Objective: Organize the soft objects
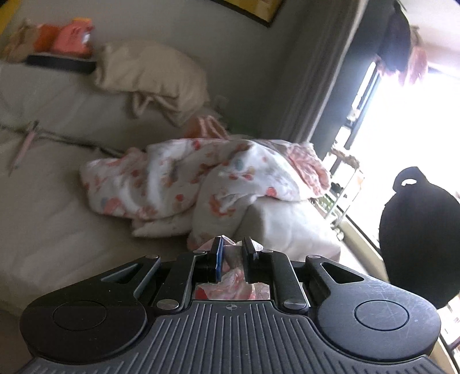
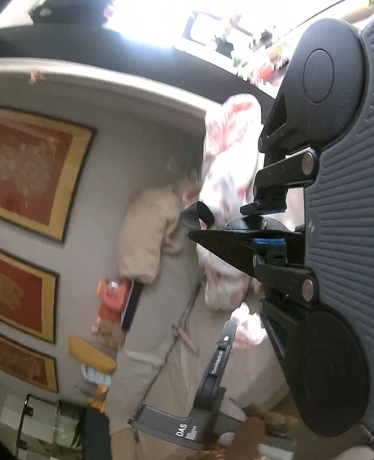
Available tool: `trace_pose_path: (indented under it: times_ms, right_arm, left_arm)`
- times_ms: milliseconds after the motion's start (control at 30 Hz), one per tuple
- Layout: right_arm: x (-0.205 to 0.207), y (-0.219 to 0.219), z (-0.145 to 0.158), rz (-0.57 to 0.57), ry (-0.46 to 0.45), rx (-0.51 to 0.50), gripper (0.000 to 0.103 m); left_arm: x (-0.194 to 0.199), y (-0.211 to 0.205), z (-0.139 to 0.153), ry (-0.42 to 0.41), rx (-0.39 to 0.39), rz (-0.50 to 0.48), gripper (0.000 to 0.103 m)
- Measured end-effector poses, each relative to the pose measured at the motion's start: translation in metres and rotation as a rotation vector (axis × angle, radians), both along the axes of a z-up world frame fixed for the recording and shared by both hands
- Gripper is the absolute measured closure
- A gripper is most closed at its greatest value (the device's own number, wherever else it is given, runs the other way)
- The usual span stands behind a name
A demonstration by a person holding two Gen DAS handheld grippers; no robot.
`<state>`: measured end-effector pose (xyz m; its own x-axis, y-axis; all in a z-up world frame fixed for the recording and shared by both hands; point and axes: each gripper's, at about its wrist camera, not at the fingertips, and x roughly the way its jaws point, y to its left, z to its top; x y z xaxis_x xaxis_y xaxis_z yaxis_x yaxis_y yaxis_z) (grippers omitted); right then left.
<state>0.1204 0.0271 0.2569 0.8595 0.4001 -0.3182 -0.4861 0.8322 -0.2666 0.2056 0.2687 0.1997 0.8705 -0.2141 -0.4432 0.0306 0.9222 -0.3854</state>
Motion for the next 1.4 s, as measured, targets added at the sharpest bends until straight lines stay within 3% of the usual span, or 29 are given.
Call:
trace_pose_path:
  times_ms: [200, 367, 600, 800, 967, 1100, 1233, 1400]
  right_arm:
    - [0.006, -0.069, 0.014, -0.12, -0.034, -0.01, 0.089]
    - [0.011, -0.131, 0.01, -0.223, -0.028, -0.019, 0.089]
    - [0.02, -0.205, -0.014, -0.324, 0.031, 0.013, 0.088]
    - [0.028, -0.254, -0.041, -0.345, 0.172, 0.113, 0.088]
    - [0.045, -0.262, -0.081, -0.283, 0.343, 0.145, 0.086]
    - [0.053, -0.256, -0.105, -0.3, 0.39, 0.122, 0.067]
    - [0.05, -0.254, -0.111, -0.32, 0.374, 0.117, 0.063]
    - [0.025, -0.253, -0.107, -0.321, 0.226, 0.105, 0.035]
  left_arm:
    - [0.021, -0.084, 0.021, -0.007, 0.029, -0.121, 0.087]
    - [0.032, -0.165, 0.023, 0.013, 0.072, -0.238, 0.087]
    - [0.037, -0.255, 0.006, 0.081, 0.103, -0.382, 0.087]
    - [0.04, -0.301, -0.028, 0.211, 0.074, -0.49, 0.086]
    - [0.047, -0.313, -0.052, 0.242, 0.151, -0.497, 0.081]
    - [0.04, -0.3, -0.06, 0.259, 0.125, -0.496, 0.081]
    - [0.015, -0.283, -0.051, 0.196, 0.08, -0.503, 0.081]
    - [-0.041, -0.236, -0.038, 0.079, 0.119, -0.39, 0.081]
